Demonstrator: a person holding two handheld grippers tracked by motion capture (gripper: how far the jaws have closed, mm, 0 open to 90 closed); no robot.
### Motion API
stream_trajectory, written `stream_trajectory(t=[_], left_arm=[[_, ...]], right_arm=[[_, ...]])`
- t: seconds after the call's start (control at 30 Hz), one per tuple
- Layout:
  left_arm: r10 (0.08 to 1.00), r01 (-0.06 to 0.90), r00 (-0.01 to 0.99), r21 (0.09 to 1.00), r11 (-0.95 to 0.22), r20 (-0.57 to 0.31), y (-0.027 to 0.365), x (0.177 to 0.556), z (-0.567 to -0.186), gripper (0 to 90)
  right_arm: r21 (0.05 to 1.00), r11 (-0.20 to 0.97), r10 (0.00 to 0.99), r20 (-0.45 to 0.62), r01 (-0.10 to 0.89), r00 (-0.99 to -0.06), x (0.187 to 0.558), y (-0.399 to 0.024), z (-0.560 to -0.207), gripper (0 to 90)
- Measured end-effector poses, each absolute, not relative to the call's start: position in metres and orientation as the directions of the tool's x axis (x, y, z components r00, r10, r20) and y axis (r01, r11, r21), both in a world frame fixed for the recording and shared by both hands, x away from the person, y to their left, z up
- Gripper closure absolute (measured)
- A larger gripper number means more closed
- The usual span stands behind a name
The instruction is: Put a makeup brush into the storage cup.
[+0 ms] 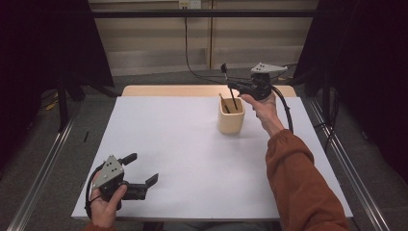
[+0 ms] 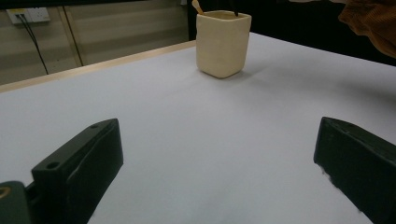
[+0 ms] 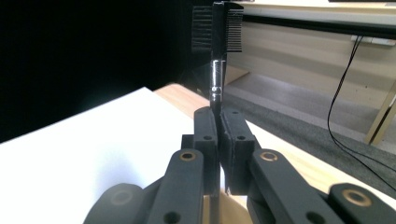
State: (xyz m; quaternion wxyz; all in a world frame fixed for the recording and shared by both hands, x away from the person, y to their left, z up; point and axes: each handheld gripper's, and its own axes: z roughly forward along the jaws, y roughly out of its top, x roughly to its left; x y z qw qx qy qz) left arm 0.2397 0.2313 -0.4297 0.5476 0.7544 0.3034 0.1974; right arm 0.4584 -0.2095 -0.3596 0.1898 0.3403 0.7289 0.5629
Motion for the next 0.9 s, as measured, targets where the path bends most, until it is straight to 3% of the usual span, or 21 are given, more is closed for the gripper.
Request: stream_trajectory(t=[0.9], left_arm=[[0.676,0.236,0.736,0.947,-0.218,-0.028,0.232,0.239,-0.43,1.1]], right_arm=[[0.942,0.144,0.712,0.115,0.304,-0.692,0.45,-0.212,-0.387,85.7]])
